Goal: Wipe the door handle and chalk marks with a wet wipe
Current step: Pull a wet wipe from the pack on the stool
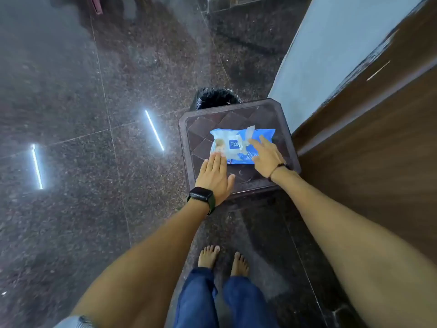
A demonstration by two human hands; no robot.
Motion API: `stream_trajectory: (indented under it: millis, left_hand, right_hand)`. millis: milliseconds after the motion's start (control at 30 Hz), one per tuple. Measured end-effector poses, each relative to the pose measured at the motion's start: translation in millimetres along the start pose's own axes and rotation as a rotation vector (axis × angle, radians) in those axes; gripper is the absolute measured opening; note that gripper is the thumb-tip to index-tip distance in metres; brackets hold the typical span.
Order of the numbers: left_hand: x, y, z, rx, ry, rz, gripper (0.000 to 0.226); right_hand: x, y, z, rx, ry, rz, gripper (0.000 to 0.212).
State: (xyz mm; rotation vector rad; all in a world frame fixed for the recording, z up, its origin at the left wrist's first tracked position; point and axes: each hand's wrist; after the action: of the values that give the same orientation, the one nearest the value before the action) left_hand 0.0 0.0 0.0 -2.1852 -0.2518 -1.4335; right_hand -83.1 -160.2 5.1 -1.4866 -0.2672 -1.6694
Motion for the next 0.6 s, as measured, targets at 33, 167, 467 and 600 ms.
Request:
stream_trajectory:
  millis: [33,167,467,600]
  left_hand:
    - [-0.1,2.1,-1.2,0.019,-0.003,-0.014,0.061]
    - [2.4,4.7,-0.1,0.057,-0.032,-0.031,0.06]
    - [83.0,23.5,-39.3,0.077,-0.312,0.014,0.043]
    - [120.4,32.9,-74.3,0.0,-0.398,-0.016,0.054]
  right_hand:
    - [2.4,8.9,1.8,-0.011,0.039,0.035,0.057]
    - [11.9,22.1,17.2,0.06,0.198,0.054,0.045]
    - [83.4,-20.2,29.9,-0.175,0.925,-0.322,0.022]
    - [125.8,-46.7,25.6,-0.191,1.242,-0.302,0.018]
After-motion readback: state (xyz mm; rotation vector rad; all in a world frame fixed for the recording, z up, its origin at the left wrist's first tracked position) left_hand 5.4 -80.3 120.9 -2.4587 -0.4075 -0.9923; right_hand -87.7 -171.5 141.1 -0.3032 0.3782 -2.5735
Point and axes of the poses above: each hand's wrist, its own y-axis towards the middle knuckle, its own x-axis out of the back of the hand, z = x × y
